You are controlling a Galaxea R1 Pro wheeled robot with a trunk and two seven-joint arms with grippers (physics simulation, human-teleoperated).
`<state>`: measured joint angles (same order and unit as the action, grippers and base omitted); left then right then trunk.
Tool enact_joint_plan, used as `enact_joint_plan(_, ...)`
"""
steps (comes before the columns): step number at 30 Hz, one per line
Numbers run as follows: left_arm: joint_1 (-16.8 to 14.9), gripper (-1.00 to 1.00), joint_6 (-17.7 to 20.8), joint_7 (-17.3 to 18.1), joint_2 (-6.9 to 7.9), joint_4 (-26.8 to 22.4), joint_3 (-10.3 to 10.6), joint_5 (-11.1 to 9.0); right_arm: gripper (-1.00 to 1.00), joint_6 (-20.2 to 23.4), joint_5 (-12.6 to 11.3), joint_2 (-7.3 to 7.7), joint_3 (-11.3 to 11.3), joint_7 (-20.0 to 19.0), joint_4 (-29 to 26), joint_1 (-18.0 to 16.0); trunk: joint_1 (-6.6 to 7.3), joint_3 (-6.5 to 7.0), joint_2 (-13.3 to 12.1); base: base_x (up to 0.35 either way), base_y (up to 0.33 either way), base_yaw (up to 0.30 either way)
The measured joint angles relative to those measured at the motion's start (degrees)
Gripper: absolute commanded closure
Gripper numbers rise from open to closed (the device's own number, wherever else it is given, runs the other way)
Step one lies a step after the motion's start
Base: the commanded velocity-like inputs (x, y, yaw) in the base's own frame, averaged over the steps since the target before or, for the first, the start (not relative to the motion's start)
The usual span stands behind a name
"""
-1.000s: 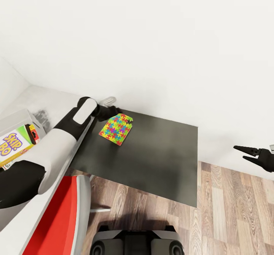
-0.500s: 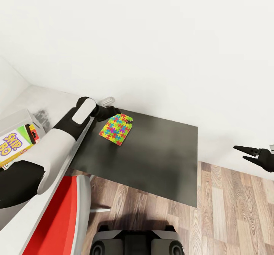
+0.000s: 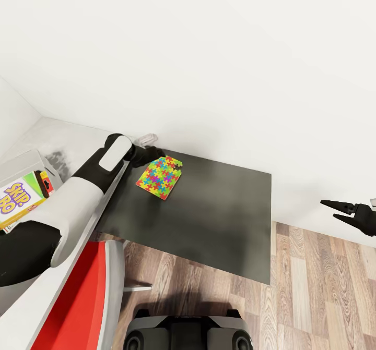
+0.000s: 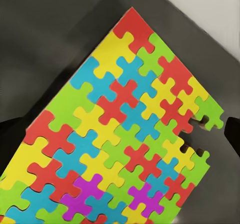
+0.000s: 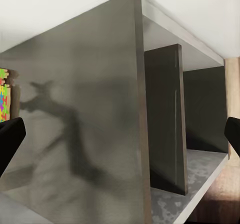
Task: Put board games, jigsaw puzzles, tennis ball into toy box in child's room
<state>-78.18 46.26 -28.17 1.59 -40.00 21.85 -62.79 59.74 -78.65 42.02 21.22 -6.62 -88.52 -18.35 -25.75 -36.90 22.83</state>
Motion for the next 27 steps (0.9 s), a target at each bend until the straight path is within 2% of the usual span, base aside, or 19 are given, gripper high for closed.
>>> enact_joint_plan(16, 0.4, -1.0, 0.0, 0.0, 0.52, 0.0, 0.1, 1.2, -1.0, 0.0, 0.0, -0.02, 0.0, 0.0, 0.0, 0.0, 0.0, 0.0, 0.0, 0.0, 0.0, 0.0)
enact_joint_plan(27, 2.0, -1.0, -0.2, 0.4, 0.72, 0.1, -0.1, 1.5, -1.0, 0.0, 0.0, -0.09, -0.1, 0.0, -0.1, 0.0, 0.0, 0.0, 0.0, 0.0, 0.0, 0.0)
